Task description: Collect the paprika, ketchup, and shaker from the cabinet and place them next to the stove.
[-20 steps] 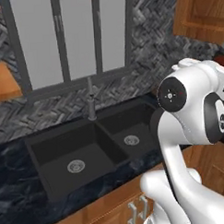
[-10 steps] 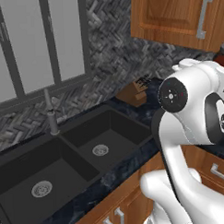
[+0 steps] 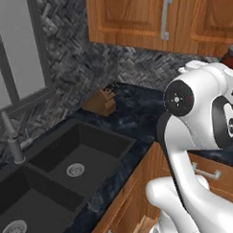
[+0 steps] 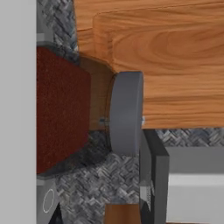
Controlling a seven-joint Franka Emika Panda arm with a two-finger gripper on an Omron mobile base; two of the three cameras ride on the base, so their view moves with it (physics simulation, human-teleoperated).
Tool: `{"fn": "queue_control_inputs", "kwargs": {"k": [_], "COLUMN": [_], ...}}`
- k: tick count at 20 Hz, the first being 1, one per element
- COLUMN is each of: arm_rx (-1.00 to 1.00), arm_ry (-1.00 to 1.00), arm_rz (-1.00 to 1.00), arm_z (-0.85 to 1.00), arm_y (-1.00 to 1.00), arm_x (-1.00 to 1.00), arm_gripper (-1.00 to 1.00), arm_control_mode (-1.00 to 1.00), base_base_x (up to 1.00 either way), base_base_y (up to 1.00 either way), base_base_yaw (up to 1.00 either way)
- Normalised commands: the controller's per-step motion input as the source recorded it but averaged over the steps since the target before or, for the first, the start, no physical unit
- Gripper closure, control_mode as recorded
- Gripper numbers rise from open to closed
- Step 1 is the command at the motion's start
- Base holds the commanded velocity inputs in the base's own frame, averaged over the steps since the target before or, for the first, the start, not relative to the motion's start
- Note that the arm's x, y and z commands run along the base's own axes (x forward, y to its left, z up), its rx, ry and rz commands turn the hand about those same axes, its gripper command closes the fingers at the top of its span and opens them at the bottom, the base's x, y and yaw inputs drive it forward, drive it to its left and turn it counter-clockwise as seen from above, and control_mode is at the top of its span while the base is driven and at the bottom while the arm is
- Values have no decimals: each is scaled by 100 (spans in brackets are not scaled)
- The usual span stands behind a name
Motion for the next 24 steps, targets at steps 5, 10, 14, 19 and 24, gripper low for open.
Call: {"fn": "queue_control_inputs", "kwargs": {"k": [5,10,14,19,24], "arm_rx": [0,0,0,0,0], "arm_ry": [0,0,0,0,0], "arm_rz": [0,0,0,0,0], "arm_z": [0,0,0,0,0], "arm_y": [0,0,0,0,0], "arm_x": [0,0,0,0,0], "arm_gripper": [100,100,100,100,100], "arm_control_mode": [100,100,100,100,100], "base_base_x": [2,16,27,38,53], "base_base_y": [-29,-16,-25,-23,-7], "base_base_yaw": [-50,-48,-43,-37,-29]}}
